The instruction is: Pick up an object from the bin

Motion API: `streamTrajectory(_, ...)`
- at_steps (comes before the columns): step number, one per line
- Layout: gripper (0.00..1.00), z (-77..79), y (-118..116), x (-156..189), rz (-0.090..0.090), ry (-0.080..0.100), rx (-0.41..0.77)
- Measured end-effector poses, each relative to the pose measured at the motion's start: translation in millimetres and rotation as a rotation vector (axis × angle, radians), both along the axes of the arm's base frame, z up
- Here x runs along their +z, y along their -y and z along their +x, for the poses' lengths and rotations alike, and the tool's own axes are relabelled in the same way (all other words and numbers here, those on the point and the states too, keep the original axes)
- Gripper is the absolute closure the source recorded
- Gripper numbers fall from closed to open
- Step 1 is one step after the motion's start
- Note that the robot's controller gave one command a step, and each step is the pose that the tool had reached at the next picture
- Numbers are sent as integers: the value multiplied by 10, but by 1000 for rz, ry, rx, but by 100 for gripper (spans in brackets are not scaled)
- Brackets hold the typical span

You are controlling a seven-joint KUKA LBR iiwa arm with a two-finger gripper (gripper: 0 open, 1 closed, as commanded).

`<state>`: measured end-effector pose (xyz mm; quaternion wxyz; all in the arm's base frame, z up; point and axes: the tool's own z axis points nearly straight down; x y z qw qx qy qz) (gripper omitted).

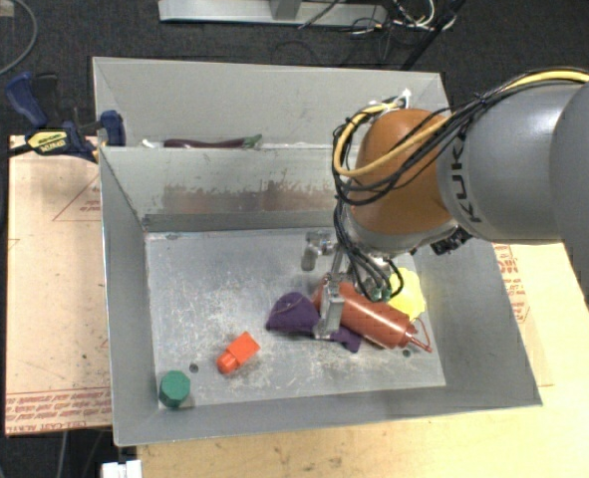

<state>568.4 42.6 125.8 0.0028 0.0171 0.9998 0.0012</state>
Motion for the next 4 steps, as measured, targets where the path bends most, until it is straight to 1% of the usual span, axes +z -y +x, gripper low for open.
streamTrajectory(1, 100, -108, 251, -534, 1, -6, -157)
streamTrajectory(2, 100, -108, 251, -534, 1, -6, -158)
streamTrajectory(3, 100, 9, 372, 264, 2, -4, -156)
streamTrajectory(4, 100, 9, 372, 264, 2, -4, -156)
